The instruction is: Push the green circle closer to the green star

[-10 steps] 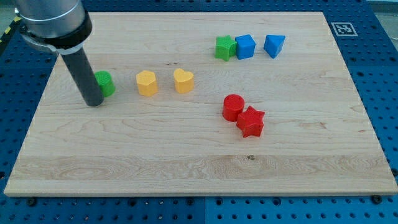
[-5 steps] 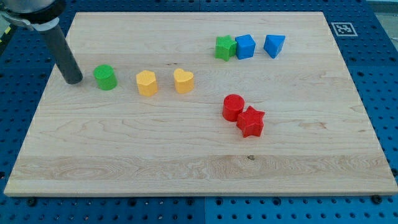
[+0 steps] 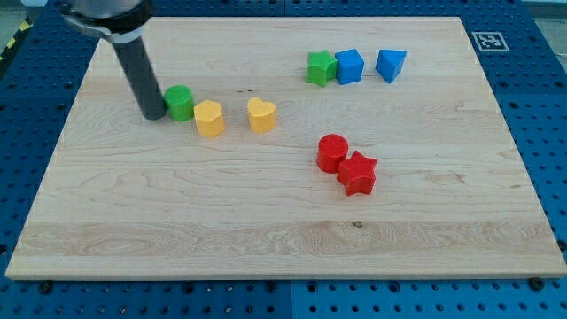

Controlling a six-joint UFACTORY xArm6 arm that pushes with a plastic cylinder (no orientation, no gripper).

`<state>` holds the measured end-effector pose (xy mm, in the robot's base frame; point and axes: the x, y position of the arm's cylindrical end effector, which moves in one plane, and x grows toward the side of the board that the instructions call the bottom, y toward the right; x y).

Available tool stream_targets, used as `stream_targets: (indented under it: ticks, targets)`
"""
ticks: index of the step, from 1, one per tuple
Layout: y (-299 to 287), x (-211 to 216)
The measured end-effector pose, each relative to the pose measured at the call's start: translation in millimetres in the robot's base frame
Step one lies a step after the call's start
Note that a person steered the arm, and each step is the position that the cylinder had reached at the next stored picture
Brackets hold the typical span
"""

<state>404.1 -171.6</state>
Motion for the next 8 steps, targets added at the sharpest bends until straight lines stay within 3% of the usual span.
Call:
stream_targets:
  ticks: [4,8]
  targets:
    - [64,-36]
    - [154,-38]
